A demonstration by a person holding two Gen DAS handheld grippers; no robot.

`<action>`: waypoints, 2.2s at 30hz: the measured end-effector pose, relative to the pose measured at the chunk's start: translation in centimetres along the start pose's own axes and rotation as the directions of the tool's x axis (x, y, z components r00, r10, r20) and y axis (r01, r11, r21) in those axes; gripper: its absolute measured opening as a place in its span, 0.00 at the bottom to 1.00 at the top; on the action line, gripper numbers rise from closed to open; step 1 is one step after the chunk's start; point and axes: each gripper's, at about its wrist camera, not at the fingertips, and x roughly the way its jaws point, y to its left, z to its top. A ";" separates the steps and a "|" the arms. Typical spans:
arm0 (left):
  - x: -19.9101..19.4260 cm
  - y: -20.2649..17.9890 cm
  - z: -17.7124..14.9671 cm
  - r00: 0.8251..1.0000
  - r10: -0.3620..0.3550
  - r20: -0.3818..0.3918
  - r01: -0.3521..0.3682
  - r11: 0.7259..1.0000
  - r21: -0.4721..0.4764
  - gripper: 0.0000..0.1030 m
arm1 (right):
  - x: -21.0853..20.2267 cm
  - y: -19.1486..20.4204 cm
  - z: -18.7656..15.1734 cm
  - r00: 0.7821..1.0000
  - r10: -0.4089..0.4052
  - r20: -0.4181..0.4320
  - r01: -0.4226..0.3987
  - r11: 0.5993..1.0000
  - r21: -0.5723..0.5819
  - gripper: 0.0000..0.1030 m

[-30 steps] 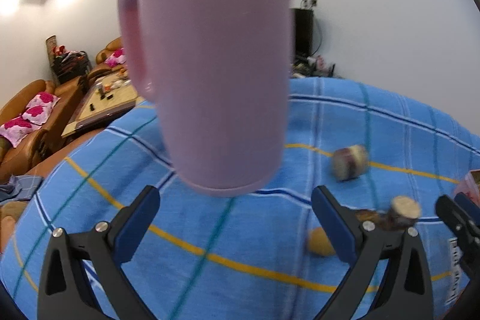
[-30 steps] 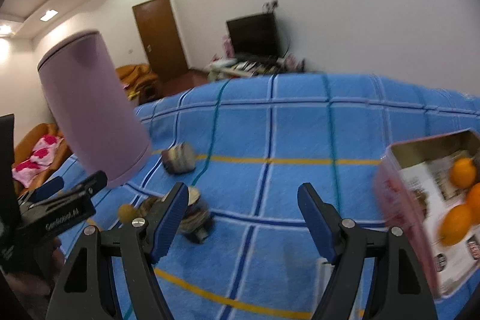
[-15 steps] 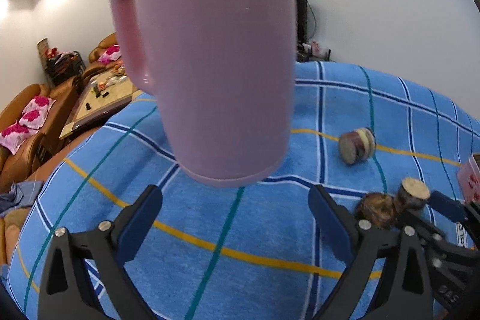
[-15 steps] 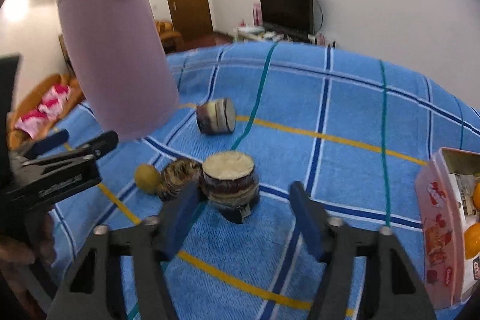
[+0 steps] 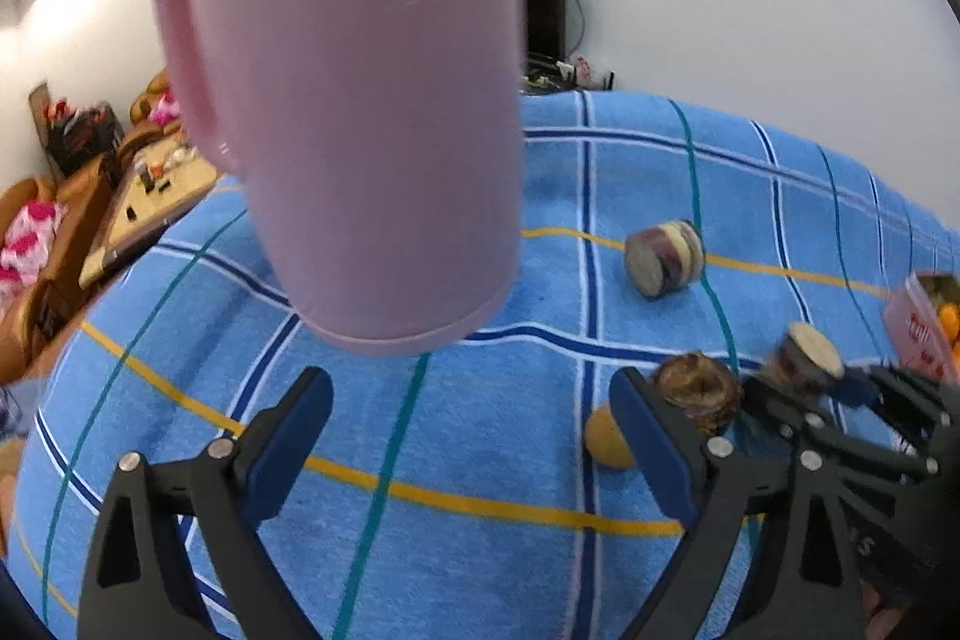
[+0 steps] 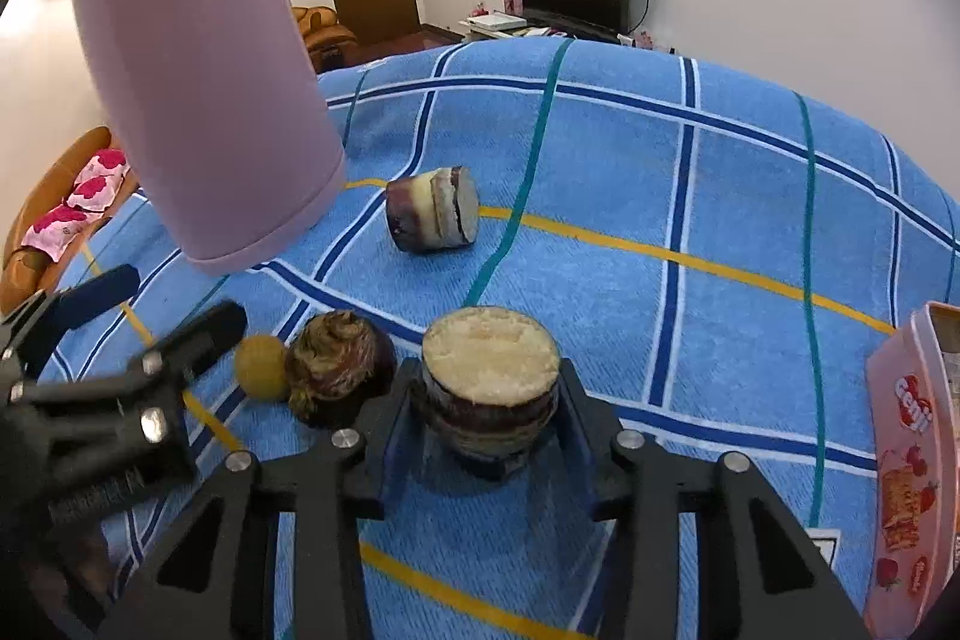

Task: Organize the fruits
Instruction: 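Grasp the cut tuber slice with the right gripper, then grasp the small brown potato with the left gripper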

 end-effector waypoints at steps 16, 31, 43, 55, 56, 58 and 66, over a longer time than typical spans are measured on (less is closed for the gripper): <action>-0.1 -2.8 -0.7 0.984 -0.177 -0.024 0.178 0.977 0.114 0.65 | -4.6 -2.5 -3.4 0.996 -0.001 0.089 -0.003 0.999 0.052 0.43; -0.2 -3.8 -1.8 0.967 -0.242 -0.080 0.255 0.931 0.262 0.66 | -5.0 -2.5 -3.9 0.997 0.037 0.067 -0.041 0.997 0.068 0.43; 2.1 -3.3 -0.8 0.988 -0.138 -0.069 0.150 0.966 0.213 0.65 | -4.9 -2.4 -4.0 0.997 0.051 0.062 -0.055 0.996 0.068 0.43; 2.7 -2.5 -0.3 0.983 -0.160 -0.089 0.172 0.974 0.148 0.37 | -5.0 -2.4 -4.0 0.997 0.037 0.068 -0.042 0.997 0.071 0.43; 2.5 -2.5 -0.3 0.986 -0.150 -0.079 0.160 0.976 0.147 0.46 | -5.1 -2.4 -4.0 0.997 0.035 0.072 -0.040 0.997 0.071 0.43; 2.2 -2.4 -0.3 0.987 -0.149 -0.064 0.157 0.977 0.144 0.61 | -5.1 -2.4 -4.0 0.997 0.033 0.075 -0.038 0.997 0.070 0.43; 2.9 -4.0 0.8 0.990 -0.123 -0.066 0.132 0.976 0.172 0.63 | -4.7 -2.6 -3.9 0.997 0.054 0.058 -0.058 0.996 0.075 0.43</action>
